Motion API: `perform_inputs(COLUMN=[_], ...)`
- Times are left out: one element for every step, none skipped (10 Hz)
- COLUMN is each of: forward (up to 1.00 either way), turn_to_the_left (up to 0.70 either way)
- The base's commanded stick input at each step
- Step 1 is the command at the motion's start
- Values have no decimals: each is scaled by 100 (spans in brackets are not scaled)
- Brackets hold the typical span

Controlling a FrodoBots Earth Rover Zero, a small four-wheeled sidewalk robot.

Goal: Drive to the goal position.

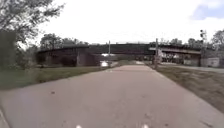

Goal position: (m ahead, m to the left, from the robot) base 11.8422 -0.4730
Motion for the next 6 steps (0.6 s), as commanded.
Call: perform_inputs(forward=[70,70,70,70,70,70], turn_to_the_left=[-35,-35,-35,-35,-35,-35])
